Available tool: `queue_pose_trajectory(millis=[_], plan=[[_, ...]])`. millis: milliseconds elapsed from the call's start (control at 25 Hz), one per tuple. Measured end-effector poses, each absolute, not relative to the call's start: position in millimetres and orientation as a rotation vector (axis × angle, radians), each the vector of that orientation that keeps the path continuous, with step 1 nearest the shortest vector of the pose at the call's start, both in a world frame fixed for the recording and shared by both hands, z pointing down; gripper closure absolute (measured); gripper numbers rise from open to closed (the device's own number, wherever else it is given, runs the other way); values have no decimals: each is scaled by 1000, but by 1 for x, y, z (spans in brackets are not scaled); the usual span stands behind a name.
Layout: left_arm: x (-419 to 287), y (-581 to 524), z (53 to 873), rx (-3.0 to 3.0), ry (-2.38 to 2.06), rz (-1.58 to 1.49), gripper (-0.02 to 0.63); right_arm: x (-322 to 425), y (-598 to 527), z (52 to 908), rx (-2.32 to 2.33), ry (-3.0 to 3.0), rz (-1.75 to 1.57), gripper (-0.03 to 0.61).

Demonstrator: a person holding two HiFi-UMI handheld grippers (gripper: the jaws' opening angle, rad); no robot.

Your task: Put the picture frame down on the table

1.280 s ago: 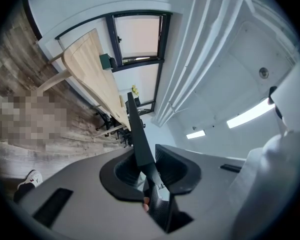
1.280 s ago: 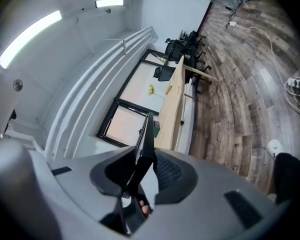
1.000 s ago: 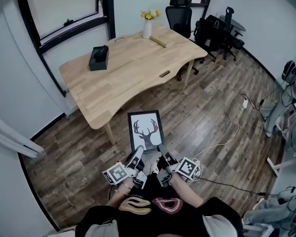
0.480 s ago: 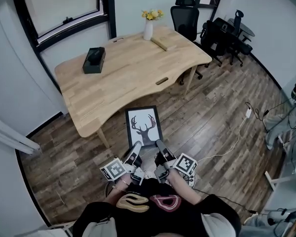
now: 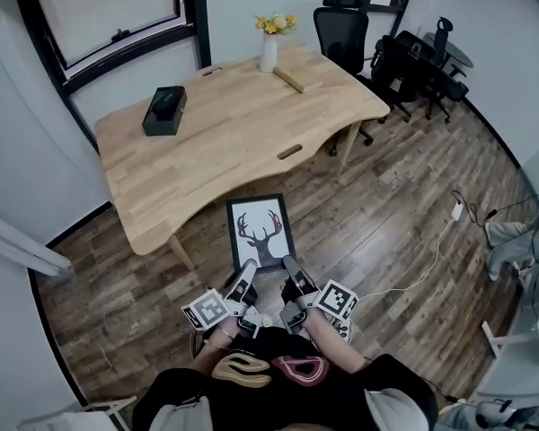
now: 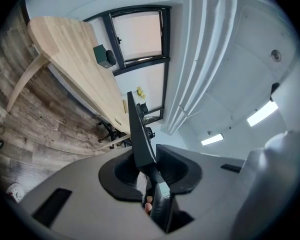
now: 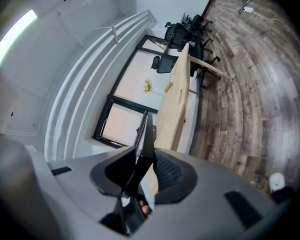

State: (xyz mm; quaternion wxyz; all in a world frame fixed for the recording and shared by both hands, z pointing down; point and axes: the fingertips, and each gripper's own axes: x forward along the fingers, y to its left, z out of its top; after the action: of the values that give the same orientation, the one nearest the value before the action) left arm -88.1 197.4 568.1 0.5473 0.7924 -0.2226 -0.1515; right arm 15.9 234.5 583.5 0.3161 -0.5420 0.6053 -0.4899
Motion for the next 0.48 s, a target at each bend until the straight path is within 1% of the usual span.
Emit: queue_pose_trajectory(millis=[240, 480], plan=[[-83, 193, 570, 1887, -538, -342, 518, 17, 227, 579, -1360, 1597, -1281, 463], [-74, 183, 575, 1890, -519, -315, 518, 26, 222, 588, -1404, 1556, -1308, 463]])
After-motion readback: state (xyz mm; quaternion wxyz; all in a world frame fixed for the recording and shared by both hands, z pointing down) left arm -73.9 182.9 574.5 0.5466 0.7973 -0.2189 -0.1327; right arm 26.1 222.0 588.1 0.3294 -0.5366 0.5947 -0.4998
